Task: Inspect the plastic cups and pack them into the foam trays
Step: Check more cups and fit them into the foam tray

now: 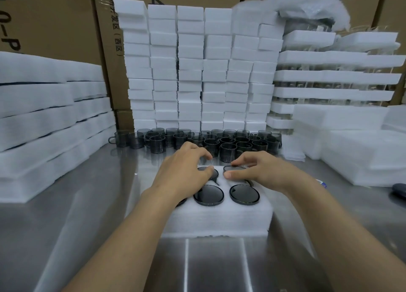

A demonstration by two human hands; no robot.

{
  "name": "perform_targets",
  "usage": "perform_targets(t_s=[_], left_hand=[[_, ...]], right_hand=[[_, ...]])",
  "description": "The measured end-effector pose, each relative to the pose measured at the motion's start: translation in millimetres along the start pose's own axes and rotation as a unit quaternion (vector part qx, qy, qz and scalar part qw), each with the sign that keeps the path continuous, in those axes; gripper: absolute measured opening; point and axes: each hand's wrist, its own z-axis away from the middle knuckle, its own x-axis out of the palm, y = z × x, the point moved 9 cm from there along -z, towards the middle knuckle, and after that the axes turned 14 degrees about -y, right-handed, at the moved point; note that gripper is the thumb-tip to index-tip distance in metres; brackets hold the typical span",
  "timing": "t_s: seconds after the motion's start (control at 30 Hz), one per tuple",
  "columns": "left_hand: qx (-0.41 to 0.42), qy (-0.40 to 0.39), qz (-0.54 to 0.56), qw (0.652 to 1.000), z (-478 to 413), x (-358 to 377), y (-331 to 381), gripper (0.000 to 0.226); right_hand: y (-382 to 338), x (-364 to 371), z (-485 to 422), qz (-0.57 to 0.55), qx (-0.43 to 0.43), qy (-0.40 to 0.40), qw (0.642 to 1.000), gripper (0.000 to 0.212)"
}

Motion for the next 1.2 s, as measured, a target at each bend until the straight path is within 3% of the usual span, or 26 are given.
perform_targets(t_s=[0.23, 0.37, 0.47, 0.63, 0.83, 1.0, 1.1, 1.2], left_hand=[[-0.014, -0.006, -0.003, 1.000, 5, -3, 4, 0.032], [-0.022, 0.001, -0.043, 0.999, 11, -13, 9, 0.029], [-0.047, -0.045, -0.074, 0.995, 11, -14, 4, 0.040], [-0.044, -0.161, -0.068, 0.984, 5, 19, -4, 0.053], [-0.067, -0.197, -0.110, 0.972, -4, 37, -19, 0.058], [-0.061, -0.193, -0.085, 0.976, 1, 29, -11, 0.059], [-0.033, -0.141, 0.096, 0.985, 14, 7, -10, 0.057], [-0.074, -0.045, 0.308, 0.947, 38, -21, -43, 0.057]], right_hand=[[10, 17, 5, -0.071, 0.030, -0.053, 0.996, 0.052], [-23, 5, 14, 0.036, -0.059, 0.046, 0.997, 0.046], [-54, 6, 20, 0.036, -0.130, 0.105, 0.985, 0.067], [-59, 52, 5, 0.177, -0.062, 0.004, 0.982, 0.119], [-33, 68, -16, 0.274, 0.014, -0.054, 0.960, 0.131], [-38, 68, -14, 0.278, 0.026, -0.067, 0.958, 0.127], [-45, 62, -4, 0.189, 0.013, -0.076, 0.979, 0.112], [-32, 34, 13, -0.109, -0.046, 0.002, 0.993, 0.082]])
